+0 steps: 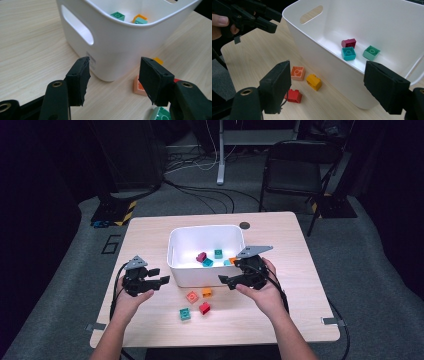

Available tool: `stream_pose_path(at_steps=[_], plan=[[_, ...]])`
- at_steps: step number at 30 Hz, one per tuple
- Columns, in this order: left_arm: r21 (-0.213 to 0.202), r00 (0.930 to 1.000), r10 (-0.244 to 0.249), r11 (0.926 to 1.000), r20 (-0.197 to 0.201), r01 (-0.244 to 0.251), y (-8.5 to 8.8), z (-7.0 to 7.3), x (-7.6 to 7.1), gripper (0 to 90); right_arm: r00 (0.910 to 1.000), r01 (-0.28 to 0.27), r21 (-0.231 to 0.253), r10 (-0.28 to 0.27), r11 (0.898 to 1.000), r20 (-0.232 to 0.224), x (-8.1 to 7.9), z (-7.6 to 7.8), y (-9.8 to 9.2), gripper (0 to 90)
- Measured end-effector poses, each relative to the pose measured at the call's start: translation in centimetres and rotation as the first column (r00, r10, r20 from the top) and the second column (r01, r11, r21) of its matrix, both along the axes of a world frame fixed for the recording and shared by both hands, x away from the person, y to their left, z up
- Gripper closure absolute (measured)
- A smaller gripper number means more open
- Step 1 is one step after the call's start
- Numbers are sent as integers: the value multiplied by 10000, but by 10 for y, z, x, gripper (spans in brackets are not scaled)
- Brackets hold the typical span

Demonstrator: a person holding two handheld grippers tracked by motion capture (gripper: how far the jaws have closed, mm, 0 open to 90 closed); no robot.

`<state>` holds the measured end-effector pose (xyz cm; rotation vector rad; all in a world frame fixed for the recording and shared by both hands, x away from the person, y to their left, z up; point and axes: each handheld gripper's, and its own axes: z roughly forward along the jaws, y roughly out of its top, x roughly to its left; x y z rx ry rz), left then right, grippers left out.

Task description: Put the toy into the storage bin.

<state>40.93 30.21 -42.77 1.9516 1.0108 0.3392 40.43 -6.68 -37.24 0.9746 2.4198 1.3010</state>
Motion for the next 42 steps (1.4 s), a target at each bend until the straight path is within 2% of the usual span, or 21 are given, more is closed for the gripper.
stream_pose_path(at_steps=[4,7,10,14,19,22,25,27,29,32,34,35,37,38,41,42], plan=[[-351,9995,-308,9989,-55,306,-5,4,-3,383,10000,44,-91,-43,9999,78,-1,0,-2,212],[-351,9987,-513,9981,-78,510,-8,5,-7,376,9998,73,-171,-70,9998,204,-4,2,-2,212],[-107,9958,-909,9958,101,910,-17,4,-16,370,9993,75,-143,-69,9999,368,-7,6,-4,212],[275,9921,-1255,9917,87,1252,-26,-3,-23,373,9986,156,19,-156,9999,506,-11,11,-7,214],[392,9890,-1475,9883,-70,1477,-32,-12,-30,391,9982,231,94,-235,9997,544,-12,12,-10,215],[511,9867,-1625,9854,-47,1625,-34,-17,-35,451,9982,242,74,-245,9997,552,-12,13,-11,215],[427,9837,-1793,9828,-137,1797,-35,-20,-36,482,9980,252,97,-257,9996,572,-13,13,-12,216],[263,9778,-2082,9776,-251,2089,-34,-24,-38,489,9979,280,92,-285,9996,580,-13,13,-13,217],[278,9762,-2146,9761,-301,2154,-35,-26,-39,488,9980,289,69,-293,9996,566,-13,12,-13,217],[264,9691,-2443,9691,-333,2452,-38,-35,-42,486,9981,318,69,-321,9995,533,-12,12,-14,218],[265,9678,-2495,9678,-332,2504,-39,-37,-43,486,9981,343,67,-346,9994,511,-12,12,-14,218],[315,9634,-2648,9634,-413,2661,-41,-42,-44,488,9980,340,81,-344,9994,528,-12,12,-14,218],[192,9621,-2684,9628,-486,2696,-43,-48,-45,491,9980,339,81,-343,9994,536,-12,12,-14,219],[298,9597,-2766,9600,-505,2783,-43,-49,-44,492,9979,354,82,-358,9993,536,-12,12,-15,219],[240,9601,-2753,9607,-483,2766,-44,-53,-44,491,9978,379,120,-385,9992,536,-11,12,-16,218],[208,9551,-2916,9559,-522,2930,-44,-55,-43,489,9977,402,108,-407,9991,533,-11,12,-17,219]])
